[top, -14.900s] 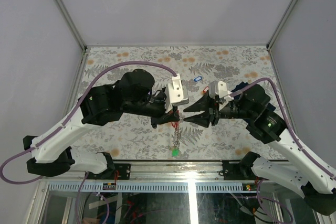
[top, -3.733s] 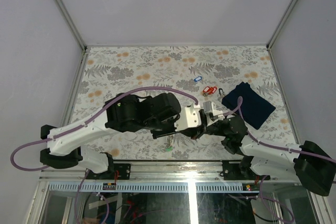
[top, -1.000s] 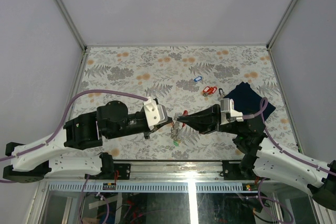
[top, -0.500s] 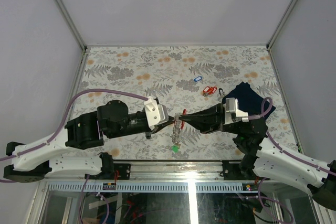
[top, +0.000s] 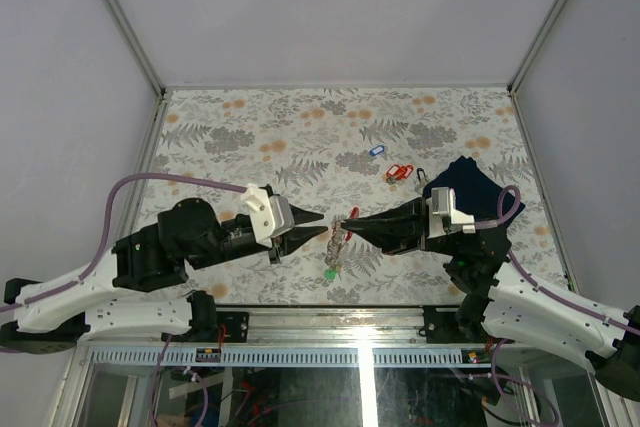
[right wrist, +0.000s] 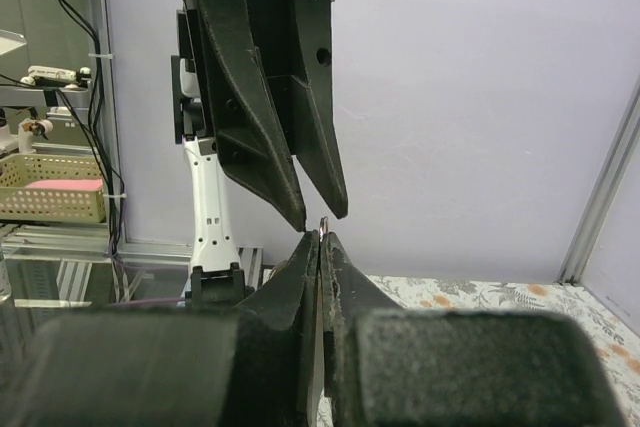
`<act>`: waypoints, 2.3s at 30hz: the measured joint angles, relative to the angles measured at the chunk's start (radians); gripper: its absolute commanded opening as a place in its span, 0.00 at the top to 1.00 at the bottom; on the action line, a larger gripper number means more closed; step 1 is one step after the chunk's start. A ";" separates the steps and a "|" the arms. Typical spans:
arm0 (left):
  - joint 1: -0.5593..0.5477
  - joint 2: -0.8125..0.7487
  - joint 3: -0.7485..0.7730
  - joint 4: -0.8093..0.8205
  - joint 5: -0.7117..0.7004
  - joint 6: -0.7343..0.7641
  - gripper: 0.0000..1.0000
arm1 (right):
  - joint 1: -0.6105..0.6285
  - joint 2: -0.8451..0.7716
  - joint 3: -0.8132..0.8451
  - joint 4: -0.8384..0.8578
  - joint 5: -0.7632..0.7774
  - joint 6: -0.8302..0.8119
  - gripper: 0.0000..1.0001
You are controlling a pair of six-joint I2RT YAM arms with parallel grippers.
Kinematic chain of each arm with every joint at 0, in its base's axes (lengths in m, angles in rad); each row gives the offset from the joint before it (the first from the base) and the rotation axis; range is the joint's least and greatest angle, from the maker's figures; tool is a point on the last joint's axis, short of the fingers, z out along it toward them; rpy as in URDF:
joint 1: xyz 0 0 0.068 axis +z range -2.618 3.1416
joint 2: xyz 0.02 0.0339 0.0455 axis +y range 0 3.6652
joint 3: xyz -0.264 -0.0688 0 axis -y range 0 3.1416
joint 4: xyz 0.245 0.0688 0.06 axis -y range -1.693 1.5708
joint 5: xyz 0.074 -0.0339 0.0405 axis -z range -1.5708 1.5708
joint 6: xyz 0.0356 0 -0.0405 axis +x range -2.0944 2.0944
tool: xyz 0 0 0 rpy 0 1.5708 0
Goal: Put the keys on the keyring
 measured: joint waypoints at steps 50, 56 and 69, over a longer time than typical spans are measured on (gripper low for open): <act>0.000 0.145 0.140 -0.162 0.080 0.000 1.00 | -0.002 -0.102 0.011 -0.159 -0.023 -0.112 0.67; 0.000 0.234 0.322 -0.400 0.056 -0.008 1.00 | -0.001 -0.211 0.042 -0.363 0.062 -0.232 0.76; 0.000 0.506 0.536 -0.878 -0.039 -0.082 1.00 | -0.005 -0.147 0.041 -0.562 0.123 -0.240 0.75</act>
